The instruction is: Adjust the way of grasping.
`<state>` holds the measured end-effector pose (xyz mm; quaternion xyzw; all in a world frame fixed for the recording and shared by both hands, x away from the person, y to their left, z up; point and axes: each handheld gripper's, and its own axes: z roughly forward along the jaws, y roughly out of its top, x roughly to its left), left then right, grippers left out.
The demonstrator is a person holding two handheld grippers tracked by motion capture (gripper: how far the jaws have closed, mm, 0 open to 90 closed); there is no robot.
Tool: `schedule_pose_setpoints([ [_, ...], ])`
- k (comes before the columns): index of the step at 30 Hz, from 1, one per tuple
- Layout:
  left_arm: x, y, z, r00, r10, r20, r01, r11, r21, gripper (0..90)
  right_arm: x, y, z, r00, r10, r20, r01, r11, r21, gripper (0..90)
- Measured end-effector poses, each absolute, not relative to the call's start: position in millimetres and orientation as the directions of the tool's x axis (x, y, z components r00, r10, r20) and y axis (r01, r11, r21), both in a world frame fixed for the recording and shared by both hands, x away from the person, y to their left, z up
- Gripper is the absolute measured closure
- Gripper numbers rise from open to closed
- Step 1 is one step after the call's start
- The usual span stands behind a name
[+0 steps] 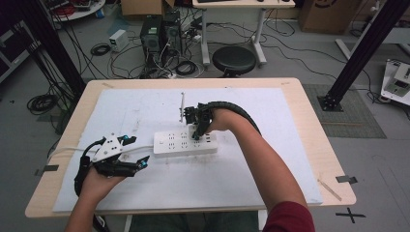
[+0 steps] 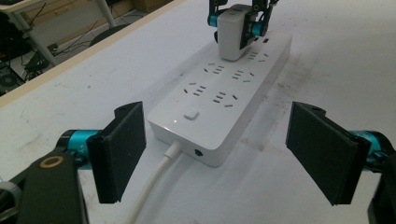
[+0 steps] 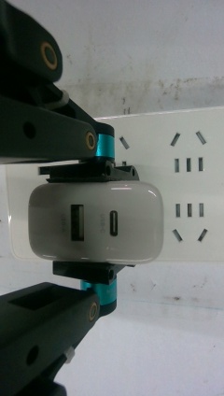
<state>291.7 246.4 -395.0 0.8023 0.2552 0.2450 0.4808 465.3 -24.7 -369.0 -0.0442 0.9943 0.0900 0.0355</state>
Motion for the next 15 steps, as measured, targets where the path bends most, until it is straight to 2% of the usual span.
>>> schedule_pose_setpoints([
  [15, 297.1, 240.3, -395.3, 0.756, 0.640, 0.136, 0.180, -0.403, 0.897, 20.1, 465.6, -26.9, -371.6, -0.996, -0.054, -0.071, -0.067, 0.980, 0.189, 63.7],
])
